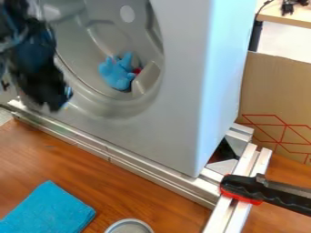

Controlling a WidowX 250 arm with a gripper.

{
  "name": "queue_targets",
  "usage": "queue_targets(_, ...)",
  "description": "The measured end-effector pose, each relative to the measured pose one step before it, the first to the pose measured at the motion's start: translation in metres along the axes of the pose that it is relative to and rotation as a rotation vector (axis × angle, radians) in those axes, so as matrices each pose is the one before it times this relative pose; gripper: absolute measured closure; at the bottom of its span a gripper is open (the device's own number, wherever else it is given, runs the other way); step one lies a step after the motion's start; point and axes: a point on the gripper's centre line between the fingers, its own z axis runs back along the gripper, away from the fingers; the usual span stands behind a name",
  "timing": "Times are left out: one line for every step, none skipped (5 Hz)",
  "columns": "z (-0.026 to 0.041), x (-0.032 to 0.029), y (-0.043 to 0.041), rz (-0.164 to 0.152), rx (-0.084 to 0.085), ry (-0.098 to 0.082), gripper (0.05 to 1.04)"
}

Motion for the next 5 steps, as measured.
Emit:
queue_targets(0.01337,0.02801,0.00602,0.0592,0.0261,-0.1147,0.592)
queue_targets(-0.00315,0.02282,-0.01418,0.023,0.0494,-0.0969,0.592)
queue_targets(-0.02713,0.00174,-0.00314,0.0732,0.103,0.0318,0.592)
queue_targets(-0.01324,0.02407,0.00469,0.0146,0.0097,0.0038,0.592)
queue_targets(-0.00655,0.01294,0.00403,0.0185,0.0189,0.0203,0.592)
